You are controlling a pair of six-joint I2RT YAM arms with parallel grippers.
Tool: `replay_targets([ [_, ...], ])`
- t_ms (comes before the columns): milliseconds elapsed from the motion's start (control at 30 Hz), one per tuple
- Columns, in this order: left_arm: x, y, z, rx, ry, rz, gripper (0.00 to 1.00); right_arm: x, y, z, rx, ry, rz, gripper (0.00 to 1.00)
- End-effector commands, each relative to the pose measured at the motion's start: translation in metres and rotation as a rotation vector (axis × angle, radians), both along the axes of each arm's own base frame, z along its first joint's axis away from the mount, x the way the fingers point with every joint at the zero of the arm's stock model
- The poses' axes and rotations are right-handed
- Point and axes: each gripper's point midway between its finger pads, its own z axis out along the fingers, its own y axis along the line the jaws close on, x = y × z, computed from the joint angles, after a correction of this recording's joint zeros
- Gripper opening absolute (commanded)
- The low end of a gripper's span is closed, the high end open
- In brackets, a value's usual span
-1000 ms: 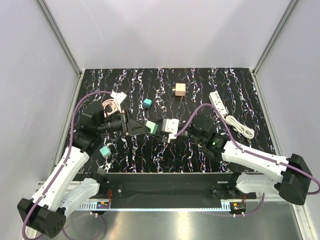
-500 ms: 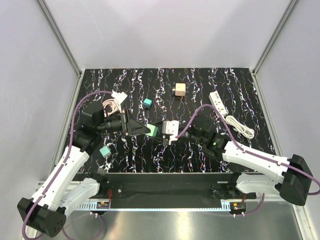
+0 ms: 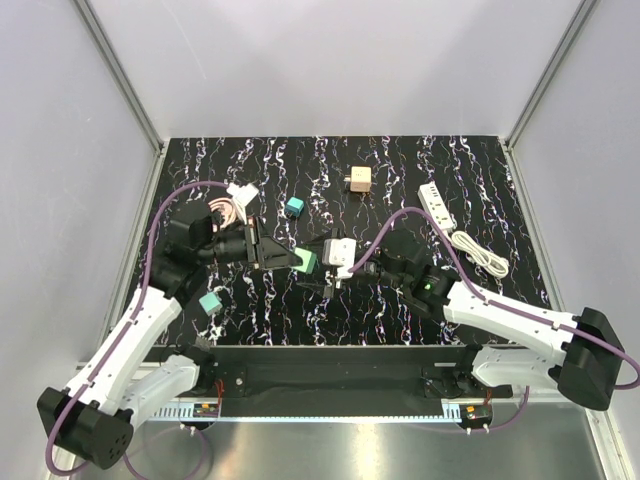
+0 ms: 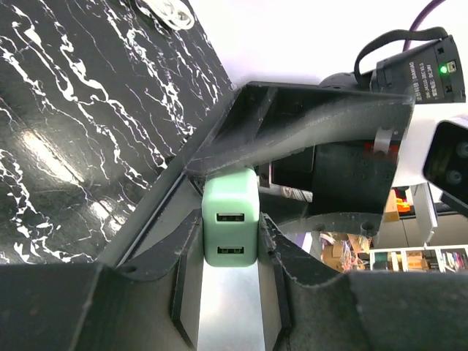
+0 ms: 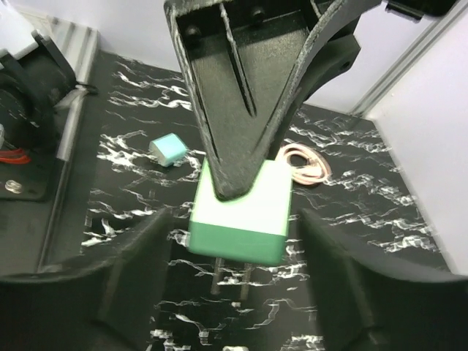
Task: Insert the plug
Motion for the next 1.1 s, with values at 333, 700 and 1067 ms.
replay_targets([
  [333,0.131,0.134,-0.055,0.661,-0.181,0.590,0.00,-0.015,-0.056,0.046,0.396,0.228,-0.160,1.00],
  [700,0.196,0.251,-0.139,1.118,-0.061,0.835,0.00,-0.013,-0.086,0.033,0.441,0.260,-0.263,1.00],
  [1067,0.208,0.267,-0.172,1.171,0.035,0.837,0.00,-0.013,-0.085,0.027,0.443,0.271,-0.259,1.00],
])
